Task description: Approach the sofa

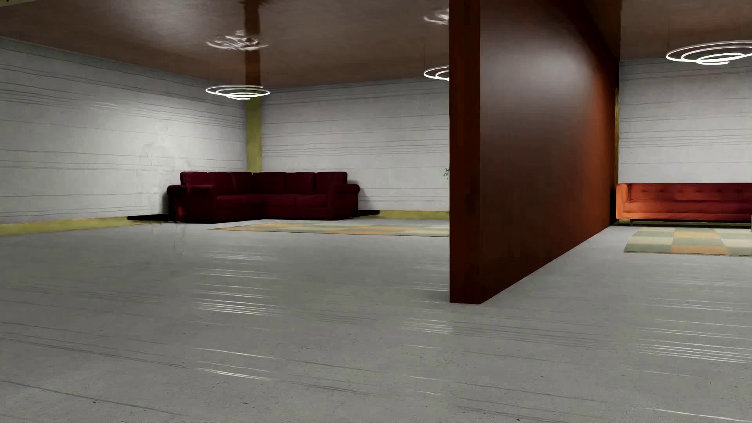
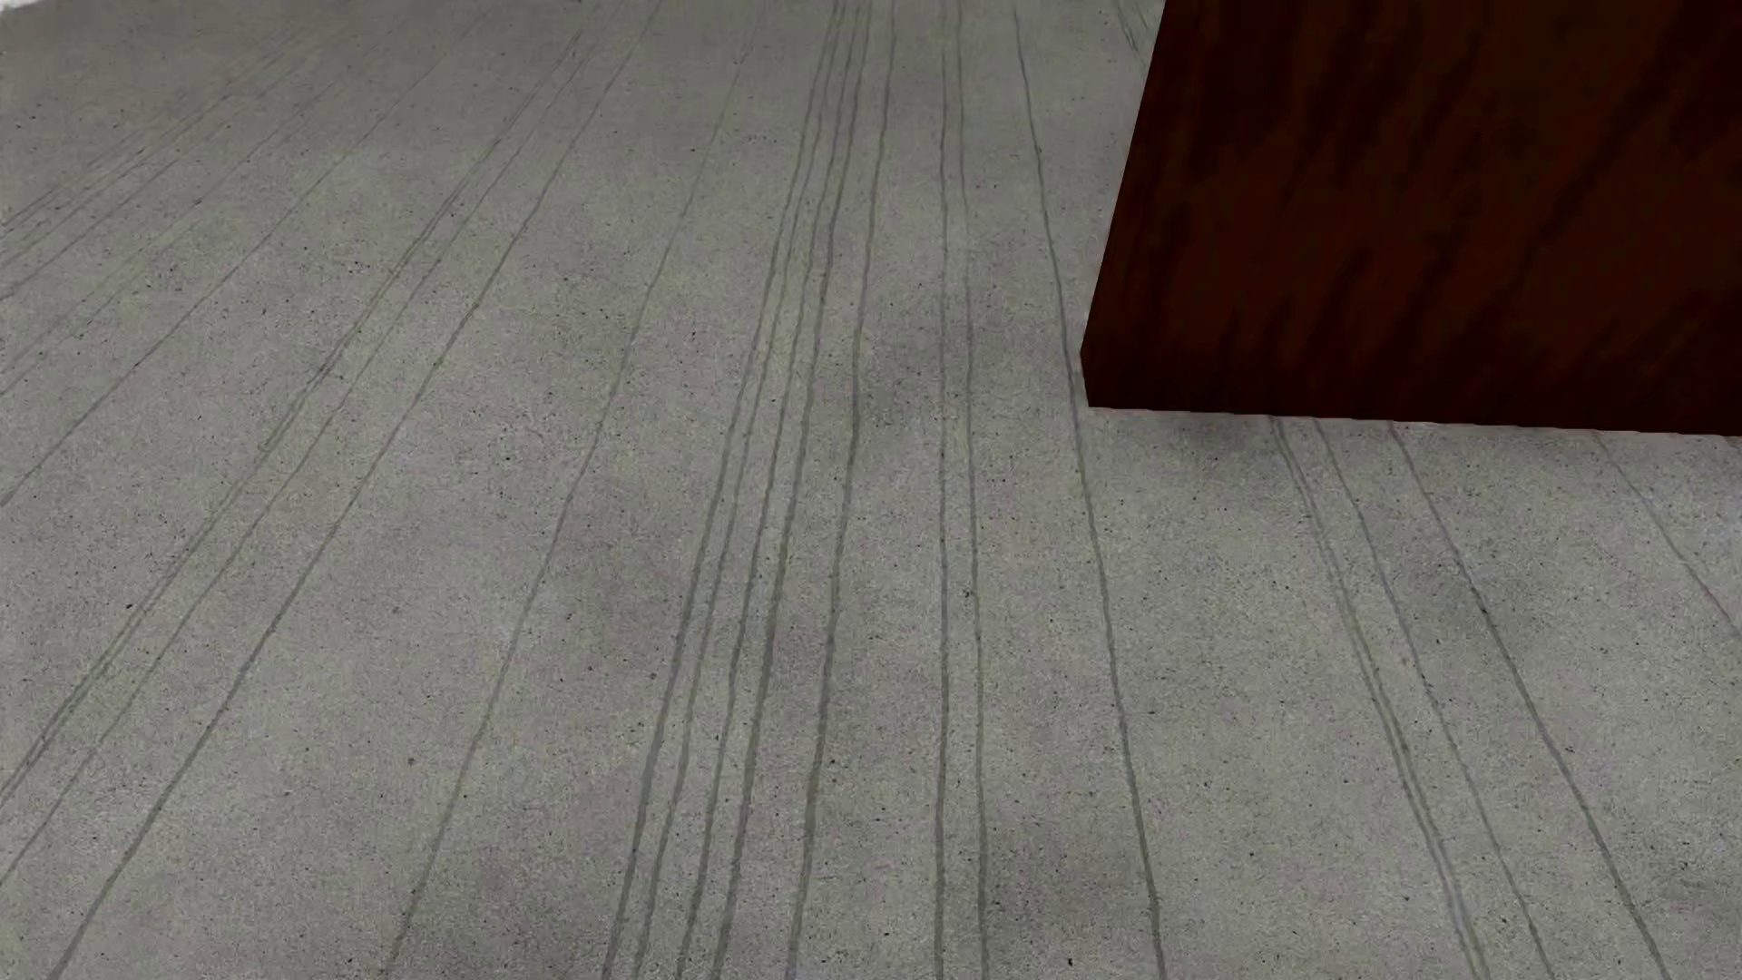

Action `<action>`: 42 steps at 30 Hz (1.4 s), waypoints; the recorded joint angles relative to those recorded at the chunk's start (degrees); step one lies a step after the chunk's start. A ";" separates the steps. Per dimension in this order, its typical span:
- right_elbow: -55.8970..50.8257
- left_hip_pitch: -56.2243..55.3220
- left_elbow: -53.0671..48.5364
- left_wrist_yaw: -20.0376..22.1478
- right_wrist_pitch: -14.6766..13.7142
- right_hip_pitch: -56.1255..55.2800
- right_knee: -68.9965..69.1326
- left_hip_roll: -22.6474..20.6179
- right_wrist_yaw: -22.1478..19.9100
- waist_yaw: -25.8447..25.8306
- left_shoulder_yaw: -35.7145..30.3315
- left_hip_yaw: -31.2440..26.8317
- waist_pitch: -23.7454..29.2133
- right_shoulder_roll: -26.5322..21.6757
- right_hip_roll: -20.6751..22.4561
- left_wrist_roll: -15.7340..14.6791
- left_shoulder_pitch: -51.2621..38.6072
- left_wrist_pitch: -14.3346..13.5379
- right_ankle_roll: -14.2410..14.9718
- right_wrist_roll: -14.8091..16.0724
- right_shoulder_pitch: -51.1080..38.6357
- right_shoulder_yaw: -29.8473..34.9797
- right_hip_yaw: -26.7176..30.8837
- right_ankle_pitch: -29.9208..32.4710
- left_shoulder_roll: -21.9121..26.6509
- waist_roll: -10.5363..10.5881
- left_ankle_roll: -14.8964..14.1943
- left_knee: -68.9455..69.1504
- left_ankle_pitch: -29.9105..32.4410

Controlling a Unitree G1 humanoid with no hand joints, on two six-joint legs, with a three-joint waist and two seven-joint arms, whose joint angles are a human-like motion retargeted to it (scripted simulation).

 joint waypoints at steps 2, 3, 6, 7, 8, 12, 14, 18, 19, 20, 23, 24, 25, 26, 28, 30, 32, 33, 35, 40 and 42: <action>1.51 -1.66 -0.92 0.00 0.00 1.21 -1.82 -0.18 0.00 -2.09 4.80 0.00 0.26 -0.04 0.73 0.00 -1.73 0.00 0.00 0.00 -0.38 -1.59 0.00 1.31 0.95 -0.14 0.00 20.22 -6.59; 1.38 -1.75 -2.28 0.00 0.00 1.45 -2.23 0.08 0.00 -1.55 4.67 0.00 0.18 -0.10 1.02 0.00 -2.81 0.00 0.00 0.00 -0.55 -2.23 0.00 1.53 1.67 -0.19 0.00 20.72 -7.40; 2.02 -1.93 -4.48 0.00 0.00 1.06 -2.84 0.02 0.00 -1.23 4.71 0.00 0.37 -0.73 1.32 0.00 -5.93 0.00 0.00 0.00 -3.44 1.09 0.00 3.30 1.90 -0.06 0.00 20.62 -7.89; 1.32 -1.97 -4.50 0.00 0.00 0.24 -2.86 0.20 0.00 -1.62 5.42 0.00 0.29 -0.68 1.62 0.00 -6.47 0.00 0.00 0.00 -3.96 0.77 0.00 4.78 1.52 0.14 0.00 20.53 -8.00; 0.61 -1.63 -4.64 0.00 0.00 -0.02 -3.28 0.37 0.00 -1.72 5.20 0.00 0.16 -0.64 1.83 0.00 -7.02 0.00 0.00 0.00 -4.28 0.02 0.00 5.85 1.30 0.29 0.00 20.47 -7.99; -1.68 -0.49 -4.22 0.00 0.00 -0.57 -2.81 0.32 0.00 -2.30 5.89 0.00 0.37 0.24 1.96 0.00 -7.56 0.00 0.00 0.00 -5.11 -0.48 0.00 6.70 0.74 0.44 0.00 19.91 -9.46; -1.97 -1.67 -4.50 0.00 0.00 -1.21 -2.34 -0.19 0.00 -3.07 5.44 0.00 0.94 0.80 2.14 0.00 -7.20 0.00 0.00 0.00 -5.29 -0.37 0.00 8.89 1.28 0.14 0.00 20.18 -11.21; -2.28 -10.31 -3.02 0.00 0.00 3.10 -2.25 0.77 0.00 -0.48 5.52 0.00 4.17 -0.57 3.77 0.00 -4.51 0.00 0.00 0.00 -5.50 3.75 0.00 6.88 1.75 0.86 0.00 35.71 -14.23; -6.32 -13.59 -3.00 0.00 0.00 4.47 -2.36 0.30 0.00 0.32 4.90 0.00 5.23 -2.25 3.51 0.00 -4.07 0.00 0.00 0.00 -4.92 3.14 0.00 5.82 1.62 0.88 0.00 40.92 -14.77; -6.12 -16.58 -2.72 0.00 0.00 5.56 -2.70 0.31 0.00 2.74 4.61 0.00 5.08 -2.73 2.47 0.00 -3.07 0.00 0.00 0.00 -5.62 4.19 0.00 4.51 1.71 0.21 0.00 44.43 -14.96; -4.45 -24.69 -1.20 0.00 0.00 8.82 -3.82 0.45 0.00 7.72 4.06 0.00 5.91 -1.75 0.57 0.00 -1.19 0.00 0.00 0.00 -8.83 2.16 0.00 0.74 2.94 -1.91 0.00 39.51 -11.38; -5.06 -26.60 0.11 0.00 0.00 12.04 -4.48 0.62 0.00 7.59 4.15 0.00 6.67 -1.96 0.65 0.00 -0.67 0.00 0.00 0.00 -9.60 2.57 0.00 -1.90 3.03 -1.72 0.00 37.15 -9.24; -5.20 -28.66 1.56 0.00 0.00 14.36 -4.55 0.57 0.00 7.87 4.26 0.00 6.98 -1.98 0.35 0.00 -0.37 0.00 0.00 0.00 -10.22 2.22 0.00 -4.10 2.94 -1.85 0.00 34.65 -7.21; -4.53 -29.88 2.85 0.00 0.00 16.51 -4.72 1.27 0.00 8.89 4.35 0.00 7.26 -1.71 0.31 0.00 -0.08 0.00 0.00 0.00 -11.07 1.59 0.00 -5.77 3.00 -1.82 0.00 32.29 -6.02; -3.07 -31.80 4.92 0.00 0.00 20.79 -5.03 1.29 0.00 10.39 4.93 0.00 7.75 -1.70 0.02 0.00 0.19 0.00 0.00 0.00 -12.37 1.98 0.00 -7.22 3.02 -1.93 0.00 29.36 -5.70; -3.66 -33.39 5.87 0.00 0.00 23.49 -5.17 1.20 0.00 13.16 4.12 0.00 6.93 -2.63 -1.34 0.00 0.09 0.00 0.00 0.00 -11.66 5.40 0.00 -4.67 3.21 -2.58 0.00 33.00 -6.50; -0.27 -33.35 5.46 0.00 0.00 23.23 -0.17 -0.12 0.00 15.09 3.97 0.00 6.18 -1.21 -3.98 0.00 0.79 0.00 0.00 0.00 -9.93 5.99 0.00 4.00 3.84 -4.32 0.00 40.19 -10.28; -0.48 -31.53 7.03 0.00 0.00 21.57 5.50 -1.00 0.00 14.78 2.82 0.00 5.79 -1.36 -4.76 0.00 -0.23 0.00 0.00 0.00 -8.01 5.95 0.00 13.54 3.26 -4.27 0.00 41.95 -12.44; 0.43 -24.84 5.80 0.00 0.00 10.92 28.26 -2.96 0.00 12.66 4.24 0.00 6.78 -1.07 -6.59 0.00 -0.89 0.00 0.00 0.00 -6.01 6.99 0.00 28.75 2.99 -3.98 0.00 41.71 -16.77; -1.66 -0.80 -2.28 0.00 0.00 -15.11 35.14 -4.14 0.00 -5.34 4.82 0.00 9.21 -1.76 -3.50 0.00 -4.01 0.00 0.00 0.00 0.24 1.95 0.00 32.37 2.65 -0.31 0.00 27.07 -18.35; -1.95 7.71 -5.88 0.00 0.00 -20.55 13.39 -3.54 0.00 -9.45 4.67 0.00 8.99 -2.85 -2.51 0.00 -6.28 0.00 0.00 0.00 1.55 4.09 0.00 35.75 4.45 0.18 0.00 21.03 -18.28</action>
